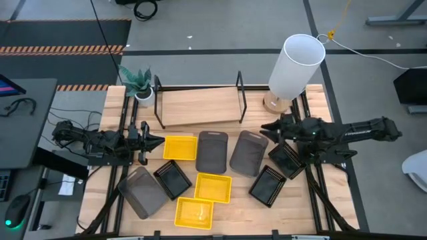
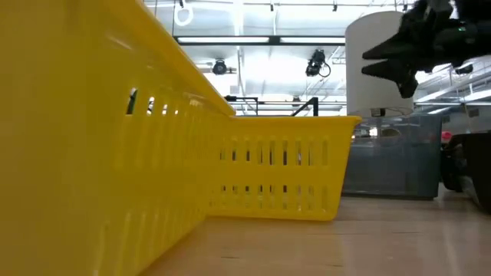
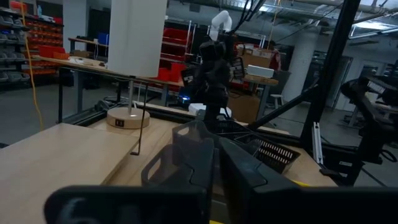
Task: Stack baskets on shelf by color
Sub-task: Stack the top right black transparent bin on the top left black transparent bin
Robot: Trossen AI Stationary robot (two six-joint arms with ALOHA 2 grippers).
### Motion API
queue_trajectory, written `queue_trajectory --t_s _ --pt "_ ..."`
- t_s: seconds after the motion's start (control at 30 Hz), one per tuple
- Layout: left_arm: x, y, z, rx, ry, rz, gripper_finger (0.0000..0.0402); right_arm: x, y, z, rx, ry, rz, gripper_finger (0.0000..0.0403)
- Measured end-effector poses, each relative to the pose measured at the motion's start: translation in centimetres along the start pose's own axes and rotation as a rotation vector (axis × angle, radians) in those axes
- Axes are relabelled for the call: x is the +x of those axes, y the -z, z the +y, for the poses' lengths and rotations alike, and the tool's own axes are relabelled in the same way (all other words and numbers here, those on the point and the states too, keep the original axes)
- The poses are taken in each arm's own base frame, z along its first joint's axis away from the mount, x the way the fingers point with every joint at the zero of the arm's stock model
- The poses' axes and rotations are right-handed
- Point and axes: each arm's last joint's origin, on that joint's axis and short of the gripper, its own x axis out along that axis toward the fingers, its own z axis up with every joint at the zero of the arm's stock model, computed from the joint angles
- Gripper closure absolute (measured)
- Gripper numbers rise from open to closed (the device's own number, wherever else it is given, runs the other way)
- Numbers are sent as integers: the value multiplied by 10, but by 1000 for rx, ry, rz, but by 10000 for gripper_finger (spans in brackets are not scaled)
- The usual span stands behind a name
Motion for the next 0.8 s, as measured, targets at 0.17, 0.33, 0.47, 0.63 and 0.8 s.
queue_trajectory --t_s 0.17,0.33,0.47,0.63,0.8 --pt "0 0 0 0 0 0 370 21 4 19 -51 11 228 245" --pt "0 0 0 0 0 0 366 45 4 44 -94 36 426 245" --pt "0 0 0 0 0 0 371 67 -5 70 -138 62 543 245" --pt "0 0 0 0 0 1 372 93 -13 97 -160 118 712 245" --pt "0 0 0 0 0 0 365 118 -19 120 -160 198 838 245"
